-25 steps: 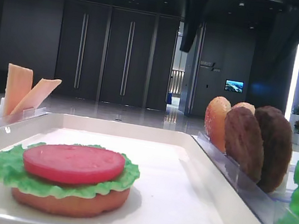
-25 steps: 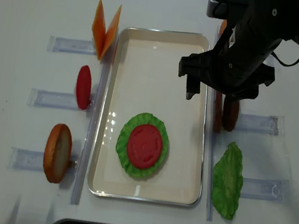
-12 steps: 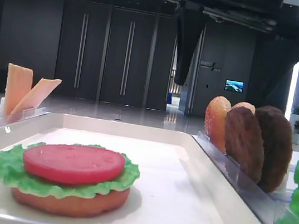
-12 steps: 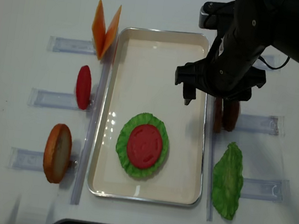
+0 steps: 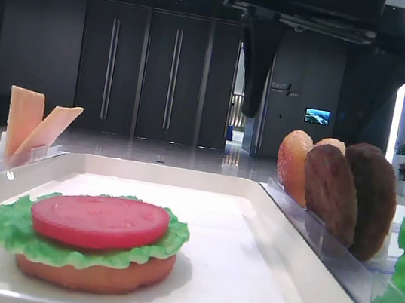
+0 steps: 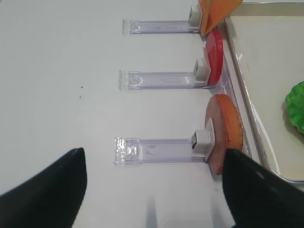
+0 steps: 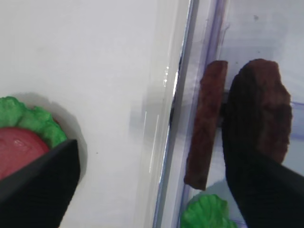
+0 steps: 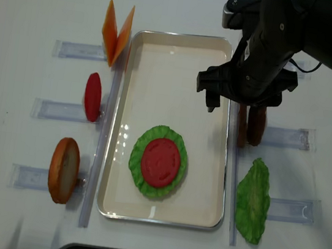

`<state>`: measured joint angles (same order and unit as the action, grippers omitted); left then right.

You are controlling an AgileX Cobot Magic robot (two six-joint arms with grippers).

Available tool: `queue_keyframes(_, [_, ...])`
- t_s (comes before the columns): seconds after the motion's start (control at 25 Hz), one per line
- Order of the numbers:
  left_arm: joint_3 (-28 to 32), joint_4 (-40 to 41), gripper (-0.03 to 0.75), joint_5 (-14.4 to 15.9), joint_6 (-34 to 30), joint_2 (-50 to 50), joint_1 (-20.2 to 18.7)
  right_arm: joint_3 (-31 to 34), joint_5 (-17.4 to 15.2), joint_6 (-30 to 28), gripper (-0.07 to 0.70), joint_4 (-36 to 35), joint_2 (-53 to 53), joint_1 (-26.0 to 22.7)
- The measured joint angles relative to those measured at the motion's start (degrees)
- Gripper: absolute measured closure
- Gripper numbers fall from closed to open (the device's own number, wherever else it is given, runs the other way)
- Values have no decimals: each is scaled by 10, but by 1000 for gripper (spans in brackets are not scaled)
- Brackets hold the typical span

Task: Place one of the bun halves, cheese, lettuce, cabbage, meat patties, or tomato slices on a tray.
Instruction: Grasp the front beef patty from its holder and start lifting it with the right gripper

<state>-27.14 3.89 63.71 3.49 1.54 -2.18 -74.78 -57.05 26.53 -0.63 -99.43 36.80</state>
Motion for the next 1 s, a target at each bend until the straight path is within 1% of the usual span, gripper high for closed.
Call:
queue_keyframes(0.32, [0,0,24,0,0,0,0,0,0,0,40,11,-2,-3])
queue_keyframes(0.76, [0,0,24,0,0,0,0,0,2,-2,40,6,-20,-3])
queue_keyframes(1.0, [0,0,24,0,0,0,0,0,2,-4,73,6,-33,-3])
